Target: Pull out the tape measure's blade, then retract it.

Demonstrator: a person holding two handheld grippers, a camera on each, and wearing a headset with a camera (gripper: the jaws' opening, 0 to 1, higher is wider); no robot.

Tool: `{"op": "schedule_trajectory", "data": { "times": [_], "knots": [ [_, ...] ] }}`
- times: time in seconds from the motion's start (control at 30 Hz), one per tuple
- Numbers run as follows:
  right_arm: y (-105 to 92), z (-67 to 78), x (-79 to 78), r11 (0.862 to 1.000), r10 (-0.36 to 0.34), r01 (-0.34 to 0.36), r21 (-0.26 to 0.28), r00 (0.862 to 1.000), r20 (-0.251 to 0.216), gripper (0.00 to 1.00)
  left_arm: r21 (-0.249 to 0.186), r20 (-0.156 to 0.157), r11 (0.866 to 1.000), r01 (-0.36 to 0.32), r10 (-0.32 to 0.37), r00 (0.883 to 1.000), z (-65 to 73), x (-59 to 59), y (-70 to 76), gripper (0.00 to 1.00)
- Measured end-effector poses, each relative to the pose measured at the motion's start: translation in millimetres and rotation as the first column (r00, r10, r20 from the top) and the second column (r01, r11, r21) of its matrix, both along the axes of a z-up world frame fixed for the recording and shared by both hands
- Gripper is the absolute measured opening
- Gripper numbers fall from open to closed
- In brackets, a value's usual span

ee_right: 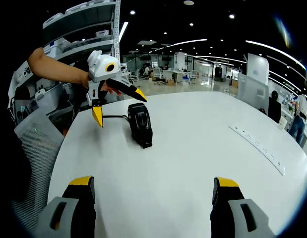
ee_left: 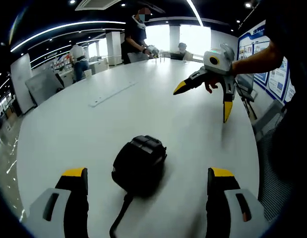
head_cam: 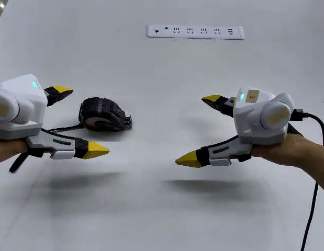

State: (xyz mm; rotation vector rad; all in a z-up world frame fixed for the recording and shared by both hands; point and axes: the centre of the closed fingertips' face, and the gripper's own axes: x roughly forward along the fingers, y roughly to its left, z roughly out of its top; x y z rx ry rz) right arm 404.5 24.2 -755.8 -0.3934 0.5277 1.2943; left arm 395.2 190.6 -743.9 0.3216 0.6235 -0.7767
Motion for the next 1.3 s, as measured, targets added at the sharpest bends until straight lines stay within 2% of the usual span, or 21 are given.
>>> {"op": "schedule_trajectory", "data": {
  "times": [0.2, 0.4, 0.43, 0.47, 0.5, 0.53, 0.57, 0.87, 1.07, 1.3],
  "knots": [
    [14.6, -5.3, 0.8, 0.996, 0.081, -0.081, -0.025, 0.997, 0.008, 0.96, 0.034, -0.015, 0.998, 0.044, -0.044, 0.999, -4.2, 0.4, 1.4, 0.97],
    [27.8, -9.2, -0.7, 0.987, 0.16, -0.16, -0.035, 0.987, 0.023, 0.89, 0.058, -0.013, 0.995, 0.085, -0.084, 0.996, -3.6, 3.8, 3.0, 0.88],
    [30.9, -9.9, -2.3, 0.977, 0.21, -0.208, -0.045, 0.976, 0.05, 0.88, 0.062, -0.014, 0.994, 0.092, -0.092, 0.996, -3.5, 5.0, 3.4, 0.86],
    [32.1, -10.9, -2.8, 0.972, 0.232, -0.229, -0.053, 0.97, 0.067, 0.85, 0.062, -0.019, 0.993, 0.101, -0.1, 0.995, -3.7, 4.0, 2.9, 0.83],
    [33.0, -12.8, -3.3, 0.97, 0.24, -0.236, -0.065, 0.968, 0.069, 0.84, 0.065, -0.024, 0.992, 0.106, -0.105, 0.994, -4.3, 4.6, 3.2, 0.82],
    [35.4, -14.2, -4.7, 0.963, 0.267, -0.261, -0.072, 0.96, 0.08, 0.83, 0.076, -0.025, 0.99, 0.118, -0.116, 0.993, -5.4, 3.9, 3.2, 0.81],
    [36.8, -14.9, -5.3, 0.96, 0.277, -0.271, -0.076, 0.957, 0.086, 0.79, 0.087, -0.018, 0.987, 0.133, -0.132, 0.991, -5.9, 5.1, 3.4, 0.8],
    [52.5, -21.4, -3.2, 0.947, 0.317, -0.311, -0.08, 0.945, 0.076, 0.64, 0.122, -0.051, 0.969, 0.216, -0.211, 0.976, -13.5, 5.4, 4.2, 0.59],
    [64.4, -23.6, 1.5, 0.941, 0.335, -0.329, -0.078, 0.939, 0.075, 0.54, 0.138, -0.072, 0.957, 0.254, -0.246, 0.967, -18.1, 10.0, 4.8, 0.47],
    [78.4, -27.5, 3.5, 0.922, 0.383, -0.374, -0.103, 0.919, 0.094, 0.41, 0.166, -0.086, 0.943, 0.29, -0.279, 0.956, -20.7, 16.4, 6.7, 0.39]
  ]
}}
